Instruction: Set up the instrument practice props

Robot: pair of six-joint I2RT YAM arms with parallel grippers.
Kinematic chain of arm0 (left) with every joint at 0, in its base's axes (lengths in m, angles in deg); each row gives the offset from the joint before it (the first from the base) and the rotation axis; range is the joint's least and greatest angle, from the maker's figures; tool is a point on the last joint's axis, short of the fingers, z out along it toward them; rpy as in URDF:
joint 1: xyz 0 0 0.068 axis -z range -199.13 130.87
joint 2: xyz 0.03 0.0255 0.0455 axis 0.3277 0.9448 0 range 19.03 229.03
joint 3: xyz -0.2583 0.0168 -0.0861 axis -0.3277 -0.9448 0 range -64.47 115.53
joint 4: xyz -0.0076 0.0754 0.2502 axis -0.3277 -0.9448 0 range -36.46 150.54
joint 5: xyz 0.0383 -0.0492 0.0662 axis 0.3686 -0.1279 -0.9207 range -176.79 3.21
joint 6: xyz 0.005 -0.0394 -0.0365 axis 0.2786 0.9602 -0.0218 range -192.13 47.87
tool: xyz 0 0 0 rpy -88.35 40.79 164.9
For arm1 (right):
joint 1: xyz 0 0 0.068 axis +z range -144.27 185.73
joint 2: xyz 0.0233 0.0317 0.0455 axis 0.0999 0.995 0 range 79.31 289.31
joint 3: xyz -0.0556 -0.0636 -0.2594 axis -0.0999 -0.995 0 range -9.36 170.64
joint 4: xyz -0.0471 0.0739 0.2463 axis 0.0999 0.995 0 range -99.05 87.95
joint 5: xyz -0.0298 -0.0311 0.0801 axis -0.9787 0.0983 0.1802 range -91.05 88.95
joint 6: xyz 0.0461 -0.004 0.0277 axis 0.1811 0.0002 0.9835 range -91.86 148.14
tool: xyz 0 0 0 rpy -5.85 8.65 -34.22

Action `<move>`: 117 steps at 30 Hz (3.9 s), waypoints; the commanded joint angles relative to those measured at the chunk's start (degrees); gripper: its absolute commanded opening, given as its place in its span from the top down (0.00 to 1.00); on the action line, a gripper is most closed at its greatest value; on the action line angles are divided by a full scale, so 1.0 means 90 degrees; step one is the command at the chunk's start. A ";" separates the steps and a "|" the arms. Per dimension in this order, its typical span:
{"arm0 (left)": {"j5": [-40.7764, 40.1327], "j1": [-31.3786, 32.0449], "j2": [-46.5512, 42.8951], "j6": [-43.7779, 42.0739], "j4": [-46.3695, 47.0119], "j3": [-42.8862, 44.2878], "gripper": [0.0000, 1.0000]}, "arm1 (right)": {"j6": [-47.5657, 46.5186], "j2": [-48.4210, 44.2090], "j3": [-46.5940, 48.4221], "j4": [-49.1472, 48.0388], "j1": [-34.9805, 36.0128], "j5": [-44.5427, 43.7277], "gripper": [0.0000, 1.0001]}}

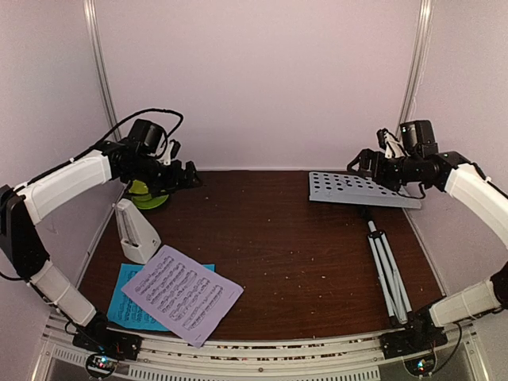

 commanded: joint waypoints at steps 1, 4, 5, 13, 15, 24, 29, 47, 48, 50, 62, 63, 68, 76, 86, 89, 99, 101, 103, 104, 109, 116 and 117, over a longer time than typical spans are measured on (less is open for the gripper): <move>0.0608 0.0052 0.0321 -0.0758 0.0274 0.0710 0.02 | -0.1037 0.0755 0.0998 0.0901 -0.0148 -0.0252 0.00; 0.1012 0.0050 0.0513 -0.0821 0.0327 0.0826 0.02 | -0.2122 0.1664 0.2016 0.1826 -0.0147 -0.0592 0.00; 0.1131 0.0051 0.0544 -0.0809 0.0398 0.0811 0.02 | -0.2436 0.2026 0.2479 0.2272 -0.0146 -0.0696 0.00; 0.1720 0.0052 0.0584 -0.0538 0.0949 0.0579 0.02 | -0.3589 0.3356 0.3637 0.3495 -0.0401 -0.0702 0.00; 0.1732 0.0048 0.0585 -0.0630 0.0890 0.0631 0.02 | -0.3773 0.3611 0.3637 0.3519 -0.0487 -0.0793 0.01; 0.1992 0.0042 0.0486 -0.0803 0.0761 0.0659 0.02 | -0.4368 0.4334 0.3943 0.2823 -0.0598 -0.1597 0.02; 0.1876 0.0040 0.0375 -0.0831 0.0709 0.0624 0.02 | -0.4473 0.4801 0.4239 0.2861 -0.0671 -0.1288 0.05; 0.1540 -0.0242 -0.0013 -0.1124 0.0308 0.0497 0.02 | -0.4101 0.5575 0.4313 0.2671 -0.0808 -0.0691 0.35; 0.1540 -0.0260 -0.0031 -0.1124 0.0306 0.0493 0.02 | -0.4077 0.5570 0.4253 0.2655 -0.0808 -0.0682 0.37; 0.1513 -0.0295 -0.0095 -0.1124 0.0309 0.0461 0.02 | -0.4027 0.5511 0.4132 0.2613 -0.0801 -0.0654 0.42; 0.1548 -0.0458 -0.0384 -0.1033 0.0621 -0.0054 0.02 | -0.3478 0.5227 0.3622 0.2709 -0.0034 -0.0571 0.67; 0.1564 -0.0458 -0.0391 -0.1014 0.0667 -0.0092 0.02 | -0.3429 0.5240 0.3648 0.2767 0.0044 -0.0580 0.69; 0.1627 -0.0456 -0.0421 -0.0954 0.0812 -0.0264 0.02 | -0.2923 0.5137 0.3724 0.2788 0.0244 -0.0459 0.84; 0.1716 -0.0461 -0.0542 -0.0829 0.1094 -0.0543 0.02 | -0.2448 0.4848 0.3818 0.2815 0.0245 -0.0365 0.83; 0.1630 -0.0457 -0.0696 -0.0889 0.1016 -0.0601 0.02 | -0.2428 0.3593 0.2410 0.3471 0.0220 -0.1351 0.29; 0.1659 -0.0460 -0.0682 -0.0882 0.1031 -0.0602 0.02 | -0.2383 0.3285 0.1847 0.3414 0.0135 -0.1563 0.29; 0.1788 -0.0462 -0.0690 -0.0843 0.1144 -0.0659 0.02 | -0.2488 0.2883 0.1010 0.2991 -0.0027 -0.1098 0.33; 0.1799 -0.0459 -0.0721 -0.0851 0.1161 -0.0700 0.02 | -0.2514 0.2824 0.0919 0.2933 -0.0027 -0.1006 0.35; 0.1806 -0.0448 -0.0751 -0.0845 0.1193 -0.0740 0.02 | -0.2584 0.2822 0.0894 0.2919 -0.0027 -0.1028 0.41; 0.1811 -0.0452 -0.0770 -0.0841 0.1213 -0.0763 0.02 | -0.2622 0.2849 0.0907 0.2927 -0.0027 -0.1046 0.45; 0.1904 -0.0457 -0.0804 -0.0833 0.1323 -0.0845 0.02 | -0.2770 0.3080 0.1063 0.2999 -0.0027 -0.1183 0.66; 0.1985 -0.0455 -0.0831 -0.0795 0.1506 -0.0930 0.02 | -0.2830 0.3169 0.1106 0.3106 -0.0003 -0.1108 0.92; 0.2009 -0.0452 -0.0824 -0.0777 0.1547 -0.0947 0.02 | -0.2808 0.3173 0.1114 0.3116 0.0010 -0.1148 0.93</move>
